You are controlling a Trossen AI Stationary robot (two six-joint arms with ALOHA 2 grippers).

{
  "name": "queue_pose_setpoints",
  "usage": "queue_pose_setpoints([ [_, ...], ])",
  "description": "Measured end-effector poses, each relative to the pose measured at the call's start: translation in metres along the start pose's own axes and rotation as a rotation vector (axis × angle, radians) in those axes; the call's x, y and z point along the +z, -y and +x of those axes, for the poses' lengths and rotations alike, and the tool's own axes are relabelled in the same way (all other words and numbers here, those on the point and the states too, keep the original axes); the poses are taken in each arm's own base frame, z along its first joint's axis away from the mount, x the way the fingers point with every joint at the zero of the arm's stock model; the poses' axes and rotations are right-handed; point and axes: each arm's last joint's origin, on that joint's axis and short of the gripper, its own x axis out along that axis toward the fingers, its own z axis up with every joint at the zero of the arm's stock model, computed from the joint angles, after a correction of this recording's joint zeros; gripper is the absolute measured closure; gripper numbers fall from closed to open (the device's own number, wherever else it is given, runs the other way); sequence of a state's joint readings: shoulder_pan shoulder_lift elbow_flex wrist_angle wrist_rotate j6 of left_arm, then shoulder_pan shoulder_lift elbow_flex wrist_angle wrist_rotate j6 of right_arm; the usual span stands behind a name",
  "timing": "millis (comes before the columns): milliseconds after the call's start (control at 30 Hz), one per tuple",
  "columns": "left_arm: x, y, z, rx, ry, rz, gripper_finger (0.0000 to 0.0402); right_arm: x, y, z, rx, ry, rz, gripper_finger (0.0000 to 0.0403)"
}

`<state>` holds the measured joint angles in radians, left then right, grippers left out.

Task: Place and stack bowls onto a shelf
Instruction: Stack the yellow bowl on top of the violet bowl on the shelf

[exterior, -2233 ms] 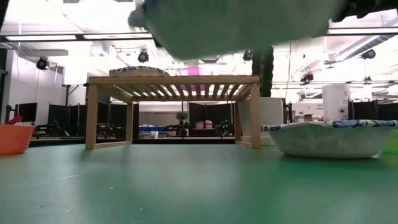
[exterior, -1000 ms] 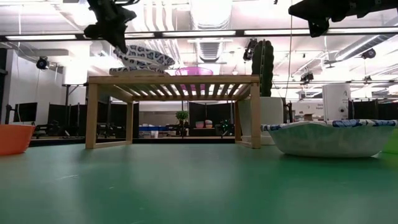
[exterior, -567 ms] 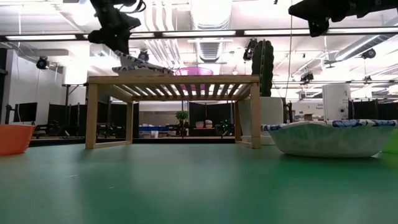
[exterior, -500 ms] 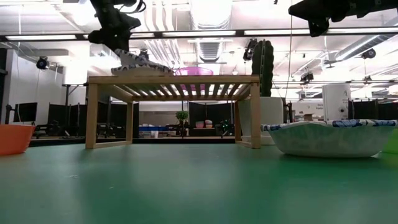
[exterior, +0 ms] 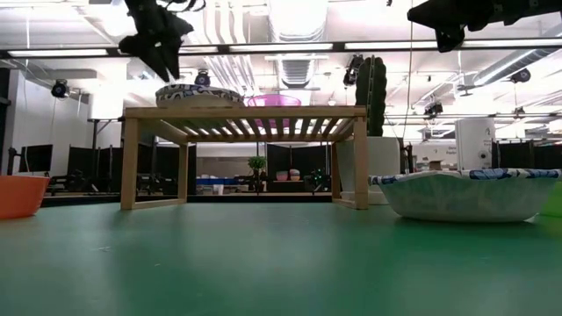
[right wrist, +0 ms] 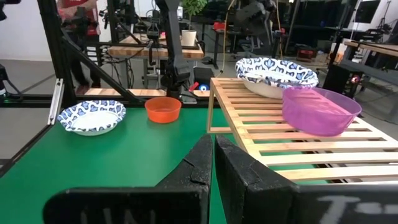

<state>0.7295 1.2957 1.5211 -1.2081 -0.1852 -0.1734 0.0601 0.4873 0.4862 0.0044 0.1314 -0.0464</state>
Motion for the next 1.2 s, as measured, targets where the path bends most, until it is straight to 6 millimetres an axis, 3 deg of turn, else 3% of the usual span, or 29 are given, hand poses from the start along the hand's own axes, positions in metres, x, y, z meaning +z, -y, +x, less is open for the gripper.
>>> queue_pose_setpoints([
  [400,-0.023,0.034,-0.055,-0.149,0.223,0.100,0.0247,0.000,0.000,0.000,0.000,0.000,0.001,0.0394],
  [700,-0.043,0.063,-0.075,-0.216,0.272,0.168,0.0247,0.000,0.000,0.000,0.000,0.000,0.001,0.0394],
  [967,-0.066,0.102,-0.068,-0.289,0.247,0.320,0.0247,0.001,0.000,0.000,0.000,0.012,0.025,0.0394],
  [1200,-0.088,0.105,-0.034,0.072,0.309,0.358,0.0247,0.001,0.000,0.000,0.000,0.011,0.024,0.0394],
])
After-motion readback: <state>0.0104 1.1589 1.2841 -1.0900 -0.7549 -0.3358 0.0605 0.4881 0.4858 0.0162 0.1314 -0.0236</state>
